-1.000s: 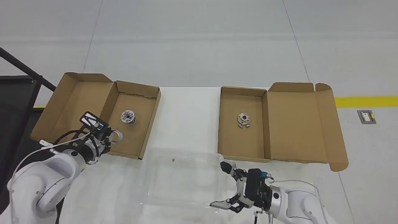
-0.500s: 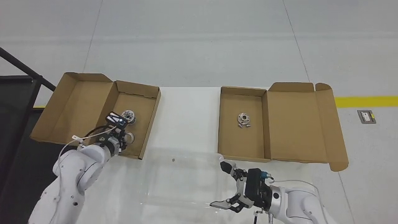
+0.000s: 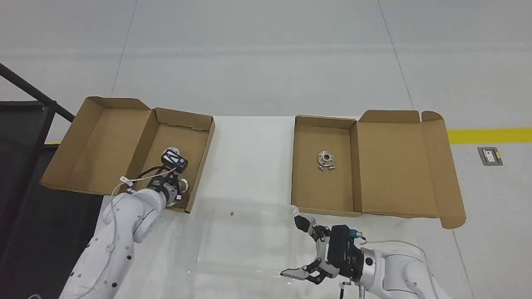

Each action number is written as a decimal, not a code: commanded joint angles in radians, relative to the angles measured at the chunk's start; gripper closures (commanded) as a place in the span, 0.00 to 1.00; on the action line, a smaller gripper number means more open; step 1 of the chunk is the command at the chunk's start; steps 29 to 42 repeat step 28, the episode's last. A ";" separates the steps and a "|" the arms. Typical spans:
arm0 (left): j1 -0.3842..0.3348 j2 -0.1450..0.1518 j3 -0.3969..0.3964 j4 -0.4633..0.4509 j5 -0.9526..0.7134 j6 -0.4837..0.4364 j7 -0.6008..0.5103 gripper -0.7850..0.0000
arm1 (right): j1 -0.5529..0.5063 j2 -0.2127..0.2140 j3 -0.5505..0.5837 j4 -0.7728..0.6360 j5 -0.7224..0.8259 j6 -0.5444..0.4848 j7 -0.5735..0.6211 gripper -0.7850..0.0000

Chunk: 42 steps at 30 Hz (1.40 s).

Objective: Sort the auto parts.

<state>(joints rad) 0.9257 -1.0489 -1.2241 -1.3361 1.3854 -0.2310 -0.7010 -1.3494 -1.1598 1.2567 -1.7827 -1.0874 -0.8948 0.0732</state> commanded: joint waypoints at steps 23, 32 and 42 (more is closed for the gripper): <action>0.544 0.047 -0.462 -0.575 -0.278 -0.043 0.205 0.00 | 0.000 0.000 0.000 0.000 0.000 0.000 0.000 0.00; 0.726 0.039 -0.553 -0.674 -0.405 -0.047 0.352 0.00 | 0.000 0.000 0.000 0.000 0.000 0.000 0.000 0.00; 0.726 0.039 -0.553 -0.674 -0.405 -0.047 0.352 0.00 | 0.000 0.000 0.000 0.000 0.000 0.000 0.000 0.00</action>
